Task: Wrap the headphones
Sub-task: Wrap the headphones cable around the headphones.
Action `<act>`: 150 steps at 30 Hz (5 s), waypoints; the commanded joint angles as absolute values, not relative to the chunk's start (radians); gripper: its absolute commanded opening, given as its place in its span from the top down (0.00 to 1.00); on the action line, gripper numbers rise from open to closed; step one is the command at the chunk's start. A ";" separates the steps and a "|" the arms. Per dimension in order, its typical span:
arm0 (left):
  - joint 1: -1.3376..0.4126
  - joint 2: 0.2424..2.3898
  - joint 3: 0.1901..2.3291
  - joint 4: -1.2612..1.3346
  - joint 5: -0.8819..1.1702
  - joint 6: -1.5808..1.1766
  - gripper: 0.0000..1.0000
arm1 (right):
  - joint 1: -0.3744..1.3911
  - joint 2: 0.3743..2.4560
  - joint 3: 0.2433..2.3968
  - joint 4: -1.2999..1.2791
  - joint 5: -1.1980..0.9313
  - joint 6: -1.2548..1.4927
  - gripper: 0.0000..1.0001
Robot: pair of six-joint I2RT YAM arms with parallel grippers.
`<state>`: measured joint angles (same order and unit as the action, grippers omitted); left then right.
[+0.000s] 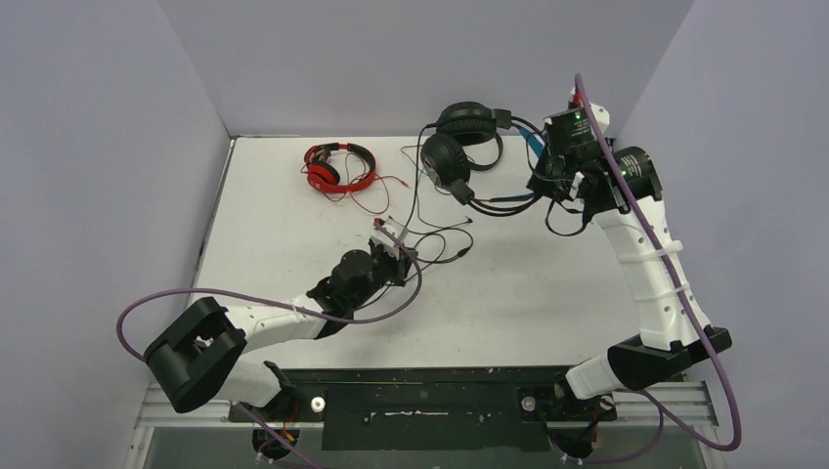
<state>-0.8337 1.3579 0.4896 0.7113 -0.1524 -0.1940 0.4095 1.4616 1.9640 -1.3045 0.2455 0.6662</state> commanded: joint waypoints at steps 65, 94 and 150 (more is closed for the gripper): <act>-1.224 1.405 1.037 0.114 -0.098 -0.160 0.96 | 0.249 1.247 1.425 -0.919 0.590 1.090 1.00; -1.250 1.297 1.126 0.200 -0.768 0.409 0.93 | 0.460 1.275 1.249 -0.894 0.447 0.690 1.00; -0.725 1.304 1.081 0.176 0.032 0.301 0.92 | 0.612 1.196 1.346 -0.974 -0.007 0.306 1.00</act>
